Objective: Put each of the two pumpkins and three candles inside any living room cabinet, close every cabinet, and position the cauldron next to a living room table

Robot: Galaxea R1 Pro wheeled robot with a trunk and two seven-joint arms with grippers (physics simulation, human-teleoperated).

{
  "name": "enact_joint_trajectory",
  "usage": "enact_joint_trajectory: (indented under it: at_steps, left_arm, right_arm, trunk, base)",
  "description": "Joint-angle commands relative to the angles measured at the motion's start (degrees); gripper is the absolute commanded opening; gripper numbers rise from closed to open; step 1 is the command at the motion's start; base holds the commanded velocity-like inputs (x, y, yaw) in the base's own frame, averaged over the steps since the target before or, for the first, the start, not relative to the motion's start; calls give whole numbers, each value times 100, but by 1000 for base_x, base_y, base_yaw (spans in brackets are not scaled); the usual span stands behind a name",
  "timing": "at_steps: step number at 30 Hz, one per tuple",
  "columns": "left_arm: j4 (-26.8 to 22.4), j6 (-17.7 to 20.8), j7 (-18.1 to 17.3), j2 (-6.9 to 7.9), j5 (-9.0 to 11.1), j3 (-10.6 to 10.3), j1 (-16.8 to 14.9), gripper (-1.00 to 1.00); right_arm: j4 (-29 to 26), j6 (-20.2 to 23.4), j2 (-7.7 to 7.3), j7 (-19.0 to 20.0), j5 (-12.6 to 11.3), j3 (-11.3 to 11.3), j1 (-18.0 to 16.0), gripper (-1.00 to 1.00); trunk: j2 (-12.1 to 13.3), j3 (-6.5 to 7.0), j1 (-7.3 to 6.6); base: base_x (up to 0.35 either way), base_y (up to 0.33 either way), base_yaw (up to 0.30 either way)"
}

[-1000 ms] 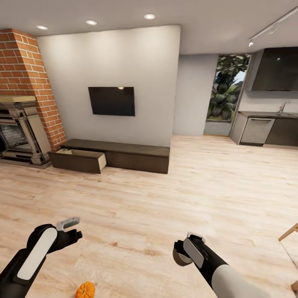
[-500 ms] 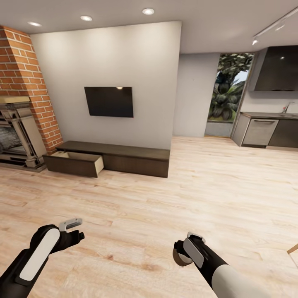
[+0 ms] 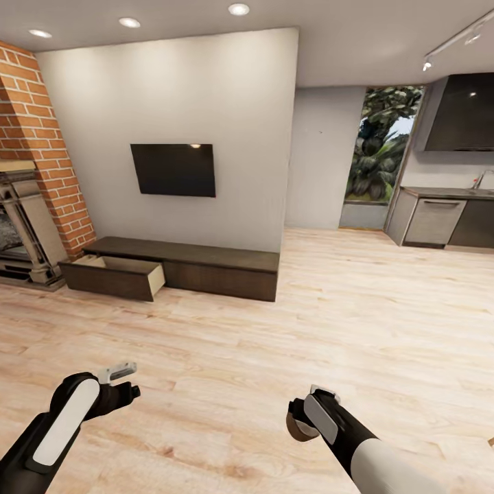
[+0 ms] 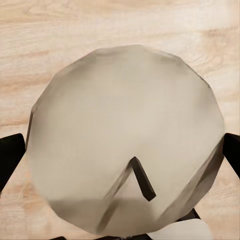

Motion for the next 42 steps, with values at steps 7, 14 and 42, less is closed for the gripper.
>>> enact_joint_trajectory:
  at_steps: [7, 14, 42]
  left_arm:
    - [6, 7, 51, 5, 54, -12, -6, 100]
    - [14, 5, 51, 5, 54, -12, -6, 100]
    - [16, -2, 57, -3, 54, -12, -6, 100]
  right_arm:
    - [-9, 14, 2, -50, -38, 45, -6, -100]
    - [9, 184, -1, -62, -52, 47, -6, -100]
    - [-11, 769, 32, -82, -28, 48, -6, -100]
  trunk:
    - [-8, -10, 5]
    - [-8, -10, 5]
    - [-8, -9, 5]
  base:
    - [322, -134, 0]
    - [322, -130, 0]
    - [323, -73, 4]
